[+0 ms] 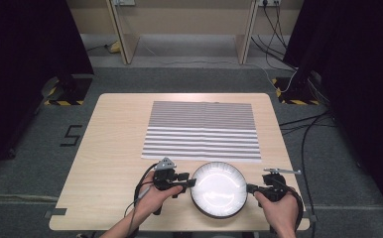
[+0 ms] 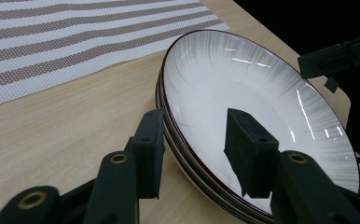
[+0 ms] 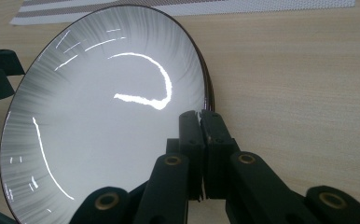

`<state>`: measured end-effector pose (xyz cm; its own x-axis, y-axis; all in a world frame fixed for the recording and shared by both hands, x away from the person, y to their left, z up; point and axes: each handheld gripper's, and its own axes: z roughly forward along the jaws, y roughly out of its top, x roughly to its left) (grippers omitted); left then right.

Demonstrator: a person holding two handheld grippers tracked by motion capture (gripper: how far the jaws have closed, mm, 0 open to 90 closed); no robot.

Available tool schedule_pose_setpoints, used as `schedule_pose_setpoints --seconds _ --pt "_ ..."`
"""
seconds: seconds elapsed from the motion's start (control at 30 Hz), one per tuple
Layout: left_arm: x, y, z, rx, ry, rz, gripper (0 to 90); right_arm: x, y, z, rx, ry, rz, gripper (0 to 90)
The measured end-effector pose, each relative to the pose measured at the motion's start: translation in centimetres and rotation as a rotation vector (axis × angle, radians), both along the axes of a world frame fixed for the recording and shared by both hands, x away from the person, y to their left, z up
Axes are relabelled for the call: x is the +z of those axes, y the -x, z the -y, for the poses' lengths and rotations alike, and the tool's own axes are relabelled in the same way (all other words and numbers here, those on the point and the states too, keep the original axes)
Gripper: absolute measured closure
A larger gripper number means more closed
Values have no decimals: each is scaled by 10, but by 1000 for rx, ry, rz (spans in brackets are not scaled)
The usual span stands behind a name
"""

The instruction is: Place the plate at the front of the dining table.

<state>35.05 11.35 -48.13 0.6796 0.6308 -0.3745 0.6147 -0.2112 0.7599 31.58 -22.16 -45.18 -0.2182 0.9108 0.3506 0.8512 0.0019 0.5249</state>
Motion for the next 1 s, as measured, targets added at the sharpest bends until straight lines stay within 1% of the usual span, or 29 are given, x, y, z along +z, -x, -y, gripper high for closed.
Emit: schedule_pose_setpoints --seconds 0.07,0.13,0.2,0.23,0.27,0.33,0.4,0.43,0.47,0.5,0.53,0.7,0.73,0.8,0.97,1.0 --pt "0 0 1 0 -3 -6 590 1 -1 -1 -2 4 -9 890" --pt "0 -1 1 1 -5 -9 591 1 -1 -1 -1 7 -9 890" --pt "0 -1 1 7 -7 -8 591 -1 -2 -1 -9 -16 -15 890" --pt "0 -1 1 7 -7 -8 592 -1 -2 -1 -9 -16 -15 890" --pt "0 -2 2 9 -7 -11 594 -3 -3 -2 -21 -42 -22 889" --pt "1 -2 2 11 -8 -15 598 -3 -3 -2 -25 -46 -27 886" --pt "2 -2 2 11 -12 -17 614 -6 -6 -2 -29 -55 -50 857" --pt "2 -2 2 11 -12 -17 616 -6 -6 -2 -29 -55 -50 857" --pt "2 -3 2 13 -13 -26 621 -8 -7 -2 -30 -73 -48 856" --pt "2 -3 2 13 -13 -26 626 -8 -7 -2 -30 -73 -48 856" --pt "1 -4 2 14 -11 -41 631 -8 -8 -1 -33 -81 -56 856" --pt "-1 -4 3 10 -19 -52 639 -8 -8 -2 -36 -80 -57 850" --pt "-2 -3 3 13 -17 -62 644 -7 -8 -1 -34 -86 -66 829" --pt "-3 -2 3 9 -22 -65 647 -7 -8 -1 -32 -98 -77 800" --pt "-5 0 3 13 -15 -68 647 -7 -5 -1 -34 -110 -76 786" --pt "-4 0 3 9 -24 -66 647 -8 -3 -1 -44 -121 -73 782"
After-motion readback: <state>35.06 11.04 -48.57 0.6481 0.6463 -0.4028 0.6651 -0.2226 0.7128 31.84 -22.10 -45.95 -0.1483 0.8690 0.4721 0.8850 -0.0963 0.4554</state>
